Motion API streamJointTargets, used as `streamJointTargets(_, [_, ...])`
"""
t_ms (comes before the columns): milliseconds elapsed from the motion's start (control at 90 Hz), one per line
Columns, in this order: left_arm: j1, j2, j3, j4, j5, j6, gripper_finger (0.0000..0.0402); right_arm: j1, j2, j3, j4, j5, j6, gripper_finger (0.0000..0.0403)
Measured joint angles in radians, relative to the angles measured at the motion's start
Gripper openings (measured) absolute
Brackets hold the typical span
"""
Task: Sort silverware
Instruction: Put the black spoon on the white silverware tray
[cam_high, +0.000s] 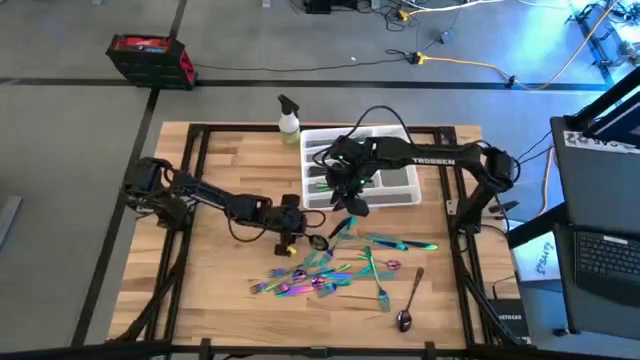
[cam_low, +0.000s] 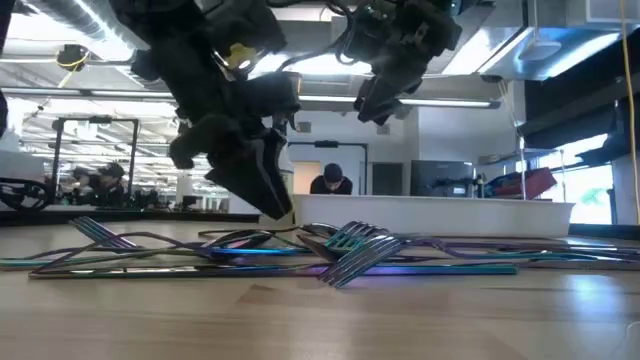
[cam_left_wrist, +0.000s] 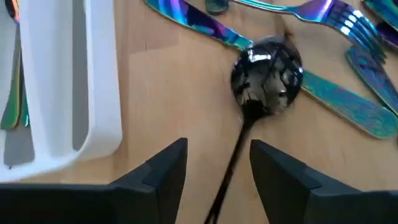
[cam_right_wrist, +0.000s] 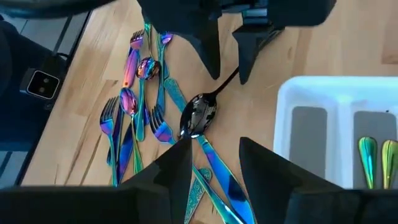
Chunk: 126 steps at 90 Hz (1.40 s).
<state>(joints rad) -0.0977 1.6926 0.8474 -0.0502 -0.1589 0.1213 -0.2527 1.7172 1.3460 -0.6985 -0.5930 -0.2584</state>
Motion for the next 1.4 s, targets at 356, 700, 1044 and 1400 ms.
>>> streamJointTargets(356, [0.001,0.052,0.000,0.029,0.042,0.030,0.0162,0.000,0.000,0.000,0.003,0.002,0.018,0.0117])
streamJointTargets(700, [0.011,0.086,0.001,0.056,0.056,0.012,0.0090,0.003,0.000,0.000,0.006,0.002,0.019,0.0117])
streamJointTargets(1044, [0.014,0.089,0.001,0.067,0.049,-0.067,0.0007,0.005,0.000,0.000,0.009,0.052,0.027,0.0117])
streamJointTargets(1400, [0.015,-0.053,-0.002,-0.024,0.025,-0.280,0.0002,0.045,-0.165,0.001,-0.044,0.243,-0.022,0.0117])
